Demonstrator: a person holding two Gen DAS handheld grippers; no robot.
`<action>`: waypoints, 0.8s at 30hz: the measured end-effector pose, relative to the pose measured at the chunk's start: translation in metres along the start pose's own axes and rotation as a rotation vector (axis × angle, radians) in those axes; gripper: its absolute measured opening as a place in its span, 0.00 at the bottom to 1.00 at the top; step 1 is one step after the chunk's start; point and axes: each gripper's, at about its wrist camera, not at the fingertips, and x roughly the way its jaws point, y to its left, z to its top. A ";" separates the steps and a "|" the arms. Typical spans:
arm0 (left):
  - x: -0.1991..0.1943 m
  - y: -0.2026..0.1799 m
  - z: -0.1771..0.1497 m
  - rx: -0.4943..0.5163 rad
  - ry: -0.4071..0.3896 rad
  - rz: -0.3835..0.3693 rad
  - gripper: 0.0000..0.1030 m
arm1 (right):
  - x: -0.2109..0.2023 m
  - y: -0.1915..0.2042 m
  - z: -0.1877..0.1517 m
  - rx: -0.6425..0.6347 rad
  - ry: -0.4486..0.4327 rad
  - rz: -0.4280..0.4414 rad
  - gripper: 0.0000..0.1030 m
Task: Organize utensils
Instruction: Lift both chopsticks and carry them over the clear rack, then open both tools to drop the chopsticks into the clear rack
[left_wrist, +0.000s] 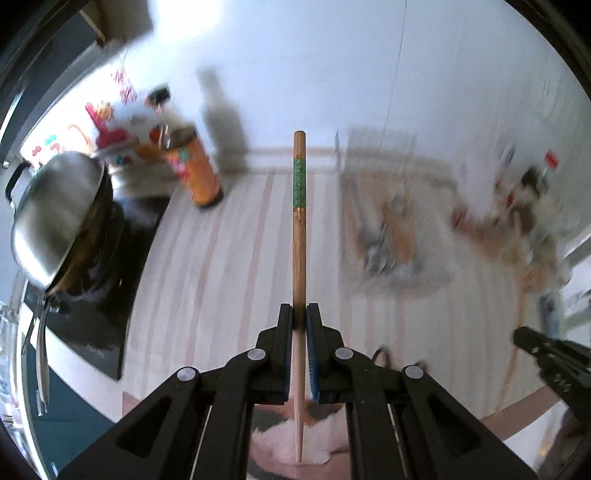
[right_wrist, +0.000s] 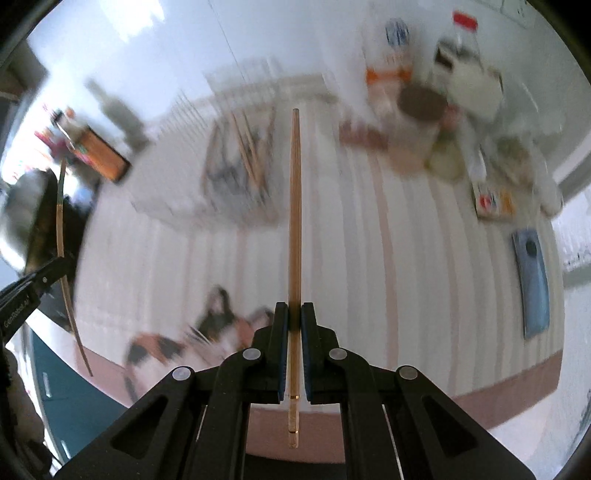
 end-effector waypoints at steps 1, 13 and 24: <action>-0.003 0.001 0.005 -0.008 -0.007 -0.017 0.05 | -0.003 0.003 0.009 -0.002 -0.010 0.010 0.07; 0.043 -0.042 0.117 -0.039 0.108 -0.276 0.05 | 0.002 0.029 0.140 0.034 -0.068 0.116 0.07; 0.146 -0.056 0.146 -0.047 0.324 -0.270 0.05 | 0.085 0.049 0.199 0.020 0.049 0.078 0.07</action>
